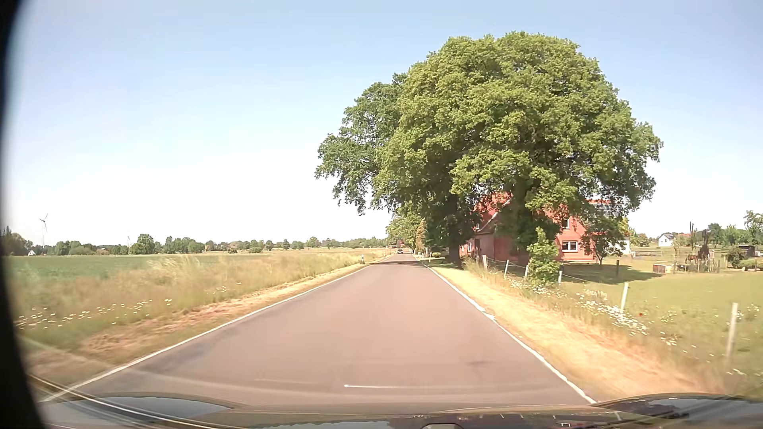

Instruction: Follow the waypoints while adhering to traffic rules and regulations

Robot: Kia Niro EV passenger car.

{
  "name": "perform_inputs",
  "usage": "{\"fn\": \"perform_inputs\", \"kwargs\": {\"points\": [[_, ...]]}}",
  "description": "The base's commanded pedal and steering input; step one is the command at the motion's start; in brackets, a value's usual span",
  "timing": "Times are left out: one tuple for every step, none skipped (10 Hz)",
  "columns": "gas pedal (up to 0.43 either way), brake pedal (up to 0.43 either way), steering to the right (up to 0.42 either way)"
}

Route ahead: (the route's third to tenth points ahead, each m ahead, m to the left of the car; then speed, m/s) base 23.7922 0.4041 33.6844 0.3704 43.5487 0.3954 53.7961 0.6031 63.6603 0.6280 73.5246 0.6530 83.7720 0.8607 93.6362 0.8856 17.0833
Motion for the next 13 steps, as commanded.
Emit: {"fn": "perform_inputs", "kwargs": {"points": [[0.197, 0.0, 0.001], [0.197, 0.0, 0.001], [0.197, 0.0, 0.001], [0.197, 0.0, 0.001], [0.197, 0.0, 0.001], [0.197, 0.0, 0.001], [0.197, 0.0, 0.001], [0.197, 0.0, 0.001], [0.197, 0.0, 0.0], [0.197, 0.0, 0.0], [0.197, 0.0, 0.0], [0.197, 0.0, 0.0], [0.197, 0.0, 0.0]]}}
